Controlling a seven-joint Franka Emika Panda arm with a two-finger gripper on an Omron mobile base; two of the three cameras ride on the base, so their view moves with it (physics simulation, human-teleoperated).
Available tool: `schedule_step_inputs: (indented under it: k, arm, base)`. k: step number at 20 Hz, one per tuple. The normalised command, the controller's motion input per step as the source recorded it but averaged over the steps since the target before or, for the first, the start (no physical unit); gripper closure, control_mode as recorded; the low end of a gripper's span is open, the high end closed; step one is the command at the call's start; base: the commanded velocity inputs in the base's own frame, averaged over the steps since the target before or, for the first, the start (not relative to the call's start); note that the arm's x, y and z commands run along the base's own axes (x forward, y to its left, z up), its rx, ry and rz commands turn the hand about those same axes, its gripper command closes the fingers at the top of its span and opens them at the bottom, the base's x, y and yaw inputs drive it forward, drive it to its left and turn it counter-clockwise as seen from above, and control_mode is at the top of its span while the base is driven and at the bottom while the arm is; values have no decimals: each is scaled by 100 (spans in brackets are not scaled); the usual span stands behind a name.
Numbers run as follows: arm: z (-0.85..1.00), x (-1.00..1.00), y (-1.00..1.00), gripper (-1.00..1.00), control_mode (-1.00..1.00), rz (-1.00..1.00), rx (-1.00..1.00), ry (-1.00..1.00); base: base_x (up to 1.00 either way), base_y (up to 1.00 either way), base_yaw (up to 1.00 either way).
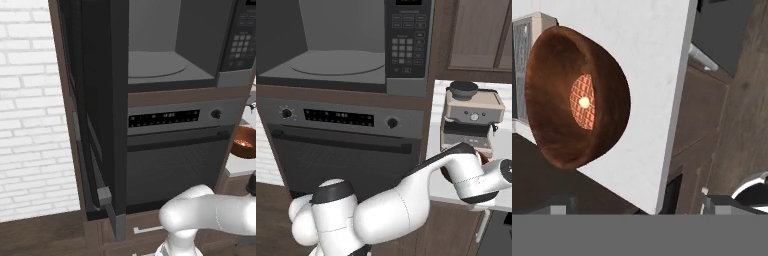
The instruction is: Open the microwave, place the bowl with waffle inside the microwave, then close the microwave door and turn it on.
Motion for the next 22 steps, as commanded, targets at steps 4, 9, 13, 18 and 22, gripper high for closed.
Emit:
schedule_step_inputs:
  k: [4, 9, 13, 18, 22]
  arm:
    - [-22, 33, 0, -100, -100, 0, 2, 3]
    - [-27, 39, 0, -100, -100, 0, 2, 7]
    - [-27, 40, 0, -100, -100, 0, 2, 7]
    - [-19, 40, -1, -100, -100, -1, 4, 6]
    - [-32, 31, -3, -100, -100, -2, 3, 6]
  base:
    - [0, 0, 0]
    - [0, 0, 0]
    - [0, 0, 0]
    - [0, 0, 0]
    - [0, 0, 0]
